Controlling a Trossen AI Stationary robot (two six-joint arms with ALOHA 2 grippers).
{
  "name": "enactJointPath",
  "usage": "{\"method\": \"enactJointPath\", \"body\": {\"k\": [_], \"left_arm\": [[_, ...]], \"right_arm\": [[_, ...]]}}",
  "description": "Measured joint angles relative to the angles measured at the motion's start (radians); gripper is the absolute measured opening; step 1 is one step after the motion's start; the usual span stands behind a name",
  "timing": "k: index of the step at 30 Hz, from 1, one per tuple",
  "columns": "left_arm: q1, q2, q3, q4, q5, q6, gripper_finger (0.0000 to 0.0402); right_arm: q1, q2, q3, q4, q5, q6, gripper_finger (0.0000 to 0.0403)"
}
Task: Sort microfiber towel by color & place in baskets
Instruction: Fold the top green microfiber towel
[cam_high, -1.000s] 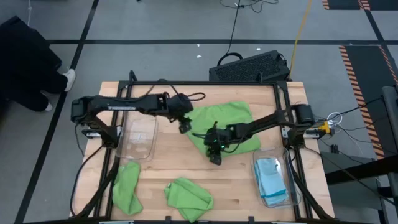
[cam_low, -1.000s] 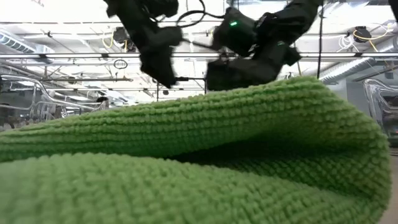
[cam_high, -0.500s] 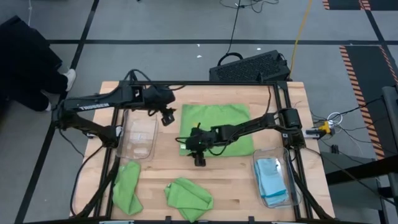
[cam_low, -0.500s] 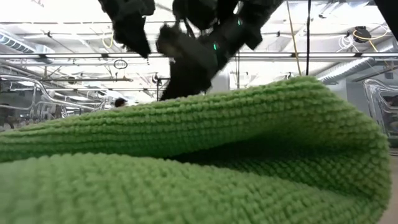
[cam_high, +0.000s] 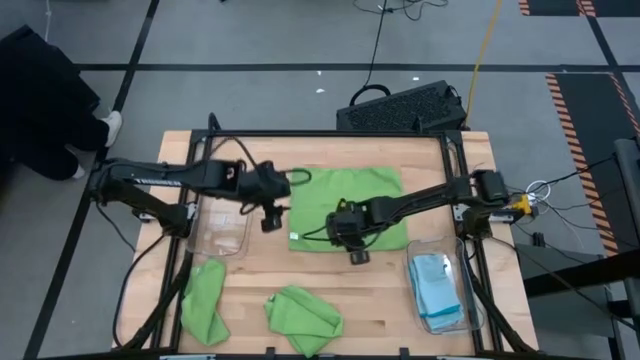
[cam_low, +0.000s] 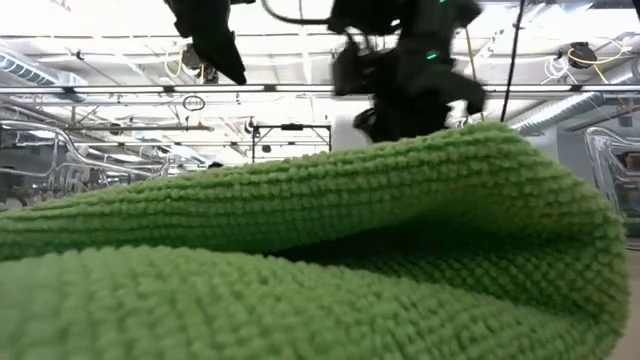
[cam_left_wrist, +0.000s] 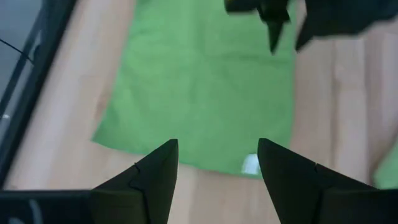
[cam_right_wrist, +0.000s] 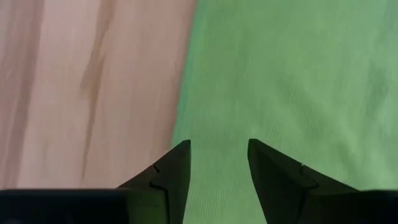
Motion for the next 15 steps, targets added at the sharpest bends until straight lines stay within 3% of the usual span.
{"method": "enactJointPath", "body": {"k": [3,8,15], "left_arm": [[-0.065,0.03,0.0,-0.001,-0.017,-0.07,0.0223],[-0.132,0.099,0.0,0.0,-0.003,-0.101,0.0223],[-0.162,0.202,0.0,0.001,0.021,-0.123,0.0223]], "right_arm": [[0.002,-0.085,-0.064,-0.027,-0.003,0.014,0.0153],[0.007,-0.206,-0.2,-0.068,-0.004,0.26,0.0153],[0.082,-0.205,-0.305,-0.09,-0.031,0.322,0.0153]]}}
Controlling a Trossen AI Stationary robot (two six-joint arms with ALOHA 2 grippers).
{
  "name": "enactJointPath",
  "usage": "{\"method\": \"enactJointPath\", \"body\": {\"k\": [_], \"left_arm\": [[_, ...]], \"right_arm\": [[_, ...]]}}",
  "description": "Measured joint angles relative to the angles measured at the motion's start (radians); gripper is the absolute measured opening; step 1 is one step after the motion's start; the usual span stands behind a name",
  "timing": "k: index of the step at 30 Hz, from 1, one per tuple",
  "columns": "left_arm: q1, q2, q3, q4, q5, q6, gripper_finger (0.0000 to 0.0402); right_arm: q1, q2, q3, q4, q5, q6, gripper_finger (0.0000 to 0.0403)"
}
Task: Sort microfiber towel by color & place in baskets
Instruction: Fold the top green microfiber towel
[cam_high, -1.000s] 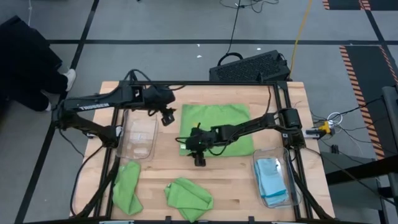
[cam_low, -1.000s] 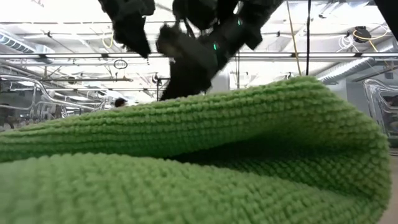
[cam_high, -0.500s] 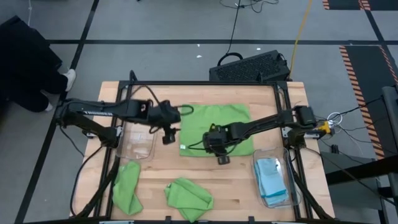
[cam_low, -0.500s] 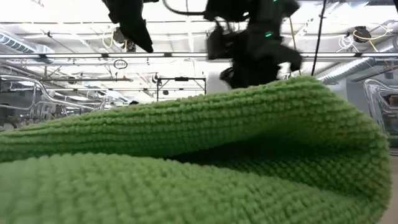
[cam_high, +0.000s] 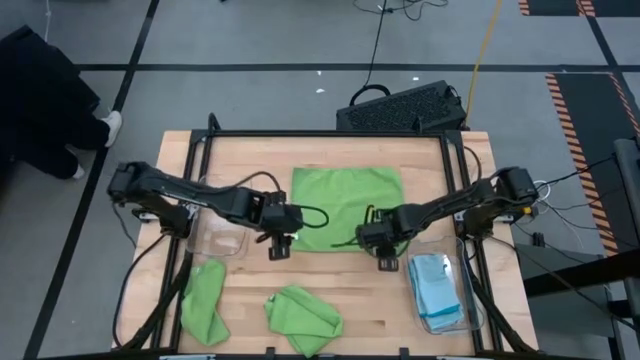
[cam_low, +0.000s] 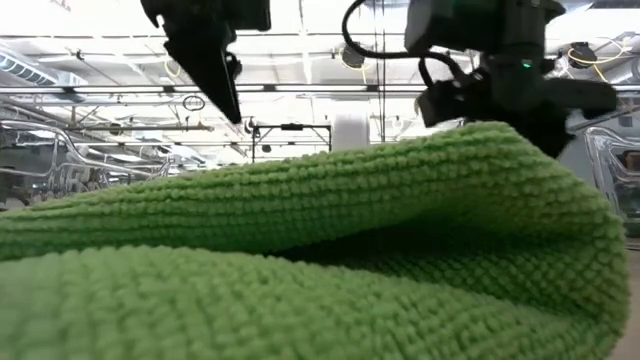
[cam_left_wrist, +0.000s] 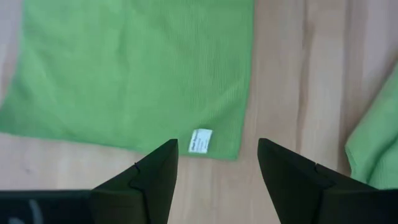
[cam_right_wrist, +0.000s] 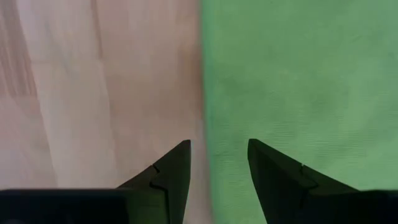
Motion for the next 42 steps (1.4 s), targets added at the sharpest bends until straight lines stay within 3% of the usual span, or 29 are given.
{"method": "enactJointPath", "body": {"k": [5,13,22,35,42], "left_arm": [[-0.008,0.093,0.0,0.004,0.077,-0.049,0.0223],[-0.041,0.215,0.0,0.045,0.062,-0.033,0.0223],[-0.061,0.233,-0.002,0.139,0.054,-0.01,0.0223],[-0.043,0.233,-0.159,0.352,0.105,-0.05,0.0223],[0.018,0.233,-0.241,0.489,0.188,-0.024,0.0223]], "right_arm": [[0.043,0.007,-0.024,-0.022,0.003,0.03,0.0153],[0.044,0.007,-0.025,-0.049,0.001,0.063,0.0153],[0.04,0.007,-0.025,-0.045,-0.001,0.105,0.0153],[0.04,0.007,-0.025,-0.048,-0.086,0.1,0.0153],[0.027,0.007,-0.025,-0.04,0.003,0.111,0.0153]]}}
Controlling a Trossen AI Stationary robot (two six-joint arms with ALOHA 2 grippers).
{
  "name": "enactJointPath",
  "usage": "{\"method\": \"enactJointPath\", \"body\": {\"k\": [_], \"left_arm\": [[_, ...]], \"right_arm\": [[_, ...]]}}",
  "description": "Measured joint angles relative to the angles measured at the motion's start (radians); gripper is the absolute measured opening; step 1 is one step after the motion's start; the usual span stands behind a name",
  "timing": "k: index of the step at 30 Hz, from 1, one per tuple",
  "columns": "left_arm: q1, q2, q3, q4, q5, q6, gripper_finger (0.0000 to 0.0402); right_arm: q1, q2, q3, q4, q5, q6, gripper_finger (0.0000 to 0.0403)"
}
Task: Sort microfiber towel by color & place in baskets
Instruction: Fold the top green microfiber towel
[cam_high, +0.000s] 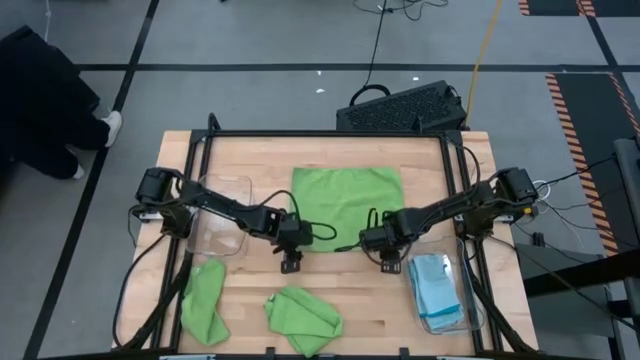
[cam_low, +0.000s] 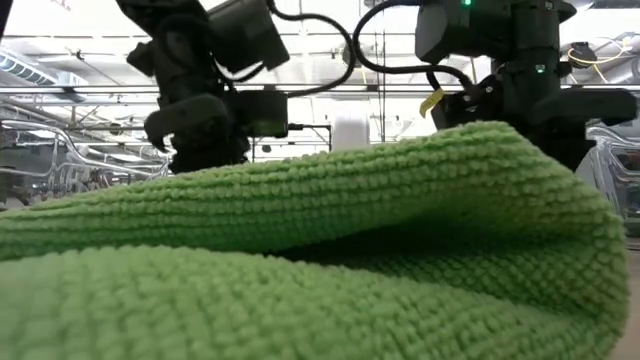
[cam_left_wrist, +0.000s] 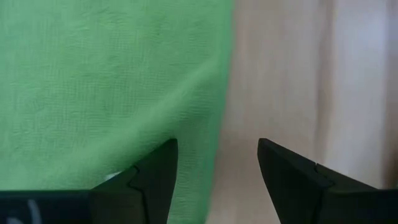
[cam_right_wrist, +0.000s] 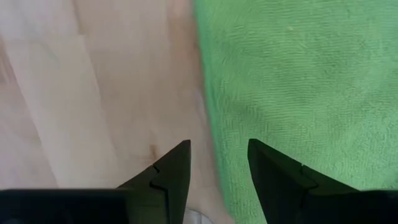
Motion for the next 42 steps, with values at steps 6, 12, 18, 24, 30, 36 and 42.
{"method": "enactJointPath", "body": {"k": [6,12,18,24,30,36,42], "left_arm": [[0.022,-0.007,-0.058,0.025,-0.044,-0.021,0.0223],[-0.011,-0.009,-0.116,0.016,-0.104,-0.072,0.0223],[-0.052,-0.011,-0.117,-0.062,-0.155,-0.204,0.0223],[-0.084,-0.02,-0.119,-0.067,-0.159,-0.259,0.0223],[-0.093,-0.057,-0.123,-0.148,-0.093,-0.269,0.0223],[-0.097,-0.076,-0.124,-0.248,-0.077,-0.347,0.0223],[-0.113,-0.076,-0.124,-0.252,-0.087,-0.408,0.0223]], "right_arm": [[-0.026,0.0,0.0,0.037,0.001,0.072,0.0153],[-0.031,0.0,0.0,0.069,0.001,0.064,0.0153],[-0.031,-0.001,0.0,-0.065,0.008,0.104,0.0153],[0.01,-0.001,0.0,-0.055,0.081,0.03,0.0153],[0.083,-0.001,-0.024,0.066,0.079,-0.021,0.0153],[0.084,-0.001,-0.106,0.174,0.042,0.068,0.0153],[0.092,-0.006,-0.149,0.347,-0.013,-0.011,0.0153]]}}
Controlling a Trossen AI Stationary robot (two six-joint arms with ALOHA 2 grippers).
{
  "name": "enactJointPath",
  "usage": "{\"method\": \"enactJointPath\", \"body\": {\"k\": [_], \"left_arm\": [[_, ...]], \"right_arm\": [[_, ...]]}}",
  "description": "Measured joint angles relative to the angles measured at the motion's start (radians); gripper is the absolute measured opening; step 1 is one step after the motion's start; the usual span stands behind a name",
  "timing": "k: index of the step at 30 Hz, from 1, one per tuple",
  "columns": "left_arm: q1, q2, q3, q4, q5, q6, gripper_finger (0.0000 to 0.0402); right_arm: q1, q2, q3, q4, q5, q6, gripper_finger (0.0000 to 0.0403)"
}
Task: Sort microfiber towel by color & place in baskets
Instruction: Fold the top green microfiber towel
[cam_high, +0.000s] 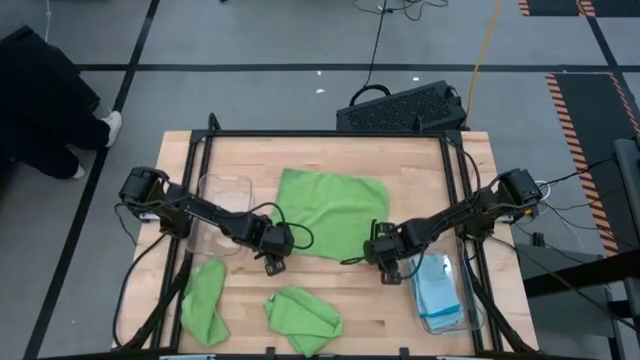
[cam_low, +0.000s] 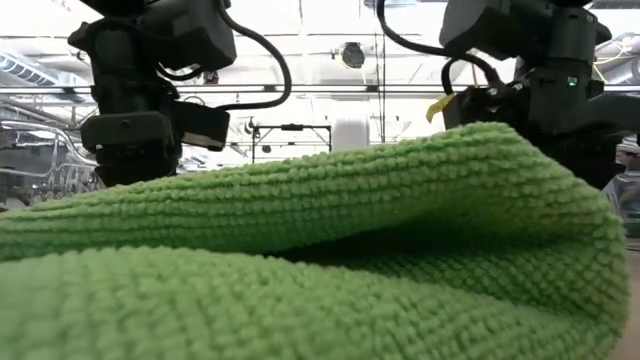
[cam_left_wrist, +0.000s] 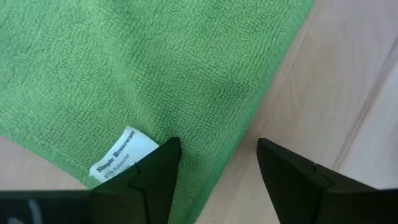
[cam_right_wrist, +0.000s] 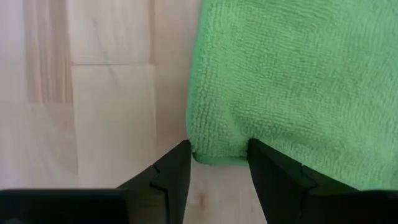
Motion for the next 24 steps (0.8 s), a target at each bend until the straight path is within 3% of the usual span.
{"method": "enactJointPath", "body": {"k": [9,13,17,24], "left_arm": [[-0.028,0.0,-0.002,0.049,-0.006,-0.022,0.0223],[-0.028,0.0,-0.002,0.052,-0.003,-0.022,0.0223],[-0.028,0.0,-0.003,0.062,-0.001,-0.03,0.0223],[-0.029,0.002,-0.004,0.152,0.018,-0.012,0.0223]], "right_arm": [[0.038,-0.001,-0.003,0.042,0.046,-0.134,0.0153],[0.077,-0.036,-0.006,0.031,0.048,-0.124,0.0153],[0.112,-0.081,-0.006,0.04,0.115,-0.101,0.0153],[0.124,-0.046,-0.038,0.166,0.112,-0.099,0.0153]]}}
